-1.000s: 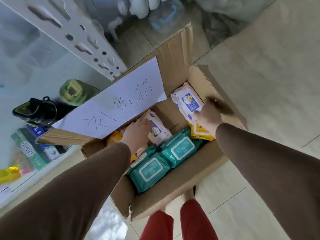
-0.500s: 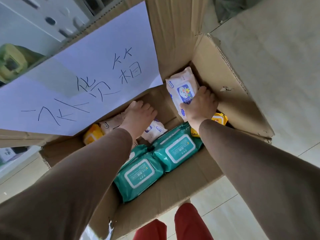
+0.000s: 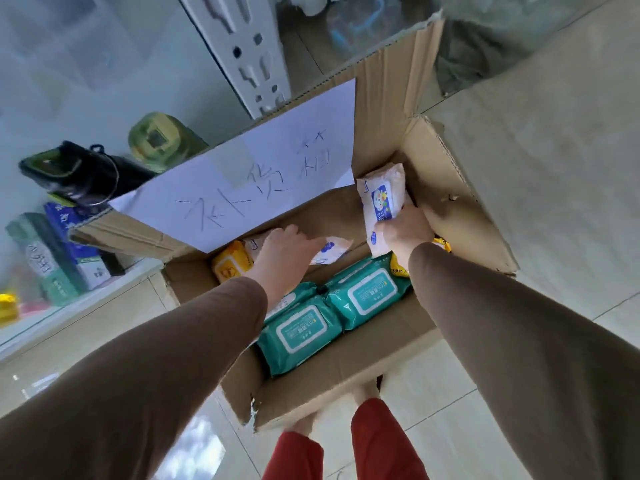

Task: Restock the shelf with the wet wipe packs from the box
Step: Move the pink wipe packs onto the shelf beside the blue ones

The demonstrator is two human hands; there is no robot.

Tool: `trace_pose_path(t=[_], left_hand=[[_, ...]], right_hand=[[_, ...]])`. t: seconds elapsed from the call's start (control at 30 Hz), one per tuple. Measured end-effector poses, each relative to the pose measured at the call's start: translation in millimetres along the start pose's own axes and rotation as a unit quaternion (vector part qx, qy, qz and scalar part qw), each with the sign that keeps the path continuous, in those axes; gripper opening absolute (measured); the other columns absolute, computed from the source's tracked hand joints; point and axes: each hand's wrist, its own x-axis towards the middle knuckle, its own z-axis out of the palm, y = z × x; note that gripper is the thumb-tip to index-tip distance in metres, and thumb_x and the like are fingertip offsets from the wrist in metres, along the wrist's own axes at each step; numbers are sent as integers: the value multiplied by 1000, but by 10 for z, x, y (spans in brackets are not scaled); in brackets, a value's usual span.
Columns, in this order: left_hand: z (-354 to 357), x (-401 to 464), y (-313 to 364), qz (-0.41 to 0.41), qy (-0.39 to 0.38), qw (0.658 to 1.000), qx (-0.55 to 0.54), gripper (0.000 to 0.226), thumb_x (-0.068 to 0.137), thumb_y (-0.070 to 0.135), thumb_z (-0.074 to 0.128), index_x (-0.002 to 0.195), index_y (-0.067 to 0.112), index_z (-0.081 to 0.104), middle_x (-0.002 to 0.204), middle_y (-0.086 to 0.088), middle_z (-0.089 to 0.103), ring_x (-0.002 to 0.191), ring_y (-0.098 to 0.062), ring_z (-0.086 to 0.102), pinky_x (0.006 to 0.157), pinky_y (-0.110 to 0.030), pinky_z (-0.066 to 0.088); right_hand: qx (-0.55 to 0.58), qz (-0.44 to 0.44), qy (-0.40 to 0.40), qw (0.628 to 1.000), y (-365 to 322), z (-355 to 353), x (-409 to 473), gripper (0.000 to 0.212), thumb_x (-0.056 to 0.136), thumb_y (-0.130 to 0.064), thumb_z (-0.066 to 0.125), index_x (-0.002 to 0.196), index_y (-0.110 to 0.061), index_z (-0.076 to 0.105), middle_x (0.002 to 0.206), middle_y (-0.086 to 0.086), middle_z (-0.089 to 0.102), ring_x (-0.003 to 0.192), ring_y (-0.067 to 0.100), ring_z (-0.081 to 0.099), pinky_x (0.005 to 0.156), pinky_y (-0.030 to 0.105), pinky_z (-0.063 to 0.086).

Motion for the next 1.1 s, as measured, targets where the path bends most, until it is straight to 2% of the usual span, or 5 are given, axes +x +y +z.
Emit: trace_pose_path(t=[0.2, 0.47, 0.7, 0.97, 1.1], left_hand=[[-658, -971, -268, -119, 31, 981, -151, 47, 87, 36, 62, 128, 28, 41, 103, -4, 65, 94, -28, 63, 69, -36, 48], [-1643, -3320, -1019, -154, 85, 942, -286, 49, 90, 38, 60, 130, 21, 38, 103, -12, 63, 89, -35, 63, 67, -37, 47], [-2340, -5299, -2070, -218, 186, 888, -359, 50, 82, 36, 69, 123, 37, 41, 92, 5, 58, 74, -21, 56, 61, -32, 40], [-2714, -6349, -3351, -295, 258, 841, -374, 51, 76, 31, 74, 117, 41, 46, 93, 6, 63, 80, -22, 61, 66, -36, 51], [-2803, -6404, -4129, -321, 258, 845, -342, 48, 78, 28, 74, 120, 34, 51, 93, 8, 61, 81, -21, 58, 63, -32, 45]], right_hand=[[114, 54, -70, 989, -244, -469, -1169, 36, 66, -27, 84, 96, -21, 64, 96, 3, 71, 74, 17, 68, 48, 29, 59], [82, -175, -127, 973, -1063, -1081, -3613, 42, 80, -19, 72, 118, -20, 56, 89, -9, 67, 75, 11, 65, 68, 34, 60], [243, -254, -160, 922, -2288, -1179, -5451, 21, 75, -18, 79, 91, -27, 69, 93, -2, 77, 88, 22, 74, 77, 39, 57], [347, -282, -264, 855, -3896, -720, -6261, 19, 86, -9, 70, 102, -20, 72, 103, 6, 78, 88, 21, 75, 60, 26, 56], [327, -310, -256, 855, -4660, -345, -6226, 33, 89, -5, 67, 118, 5, 53, 102, 11, 70, 87, 25, 64, 71, 40, 52]])
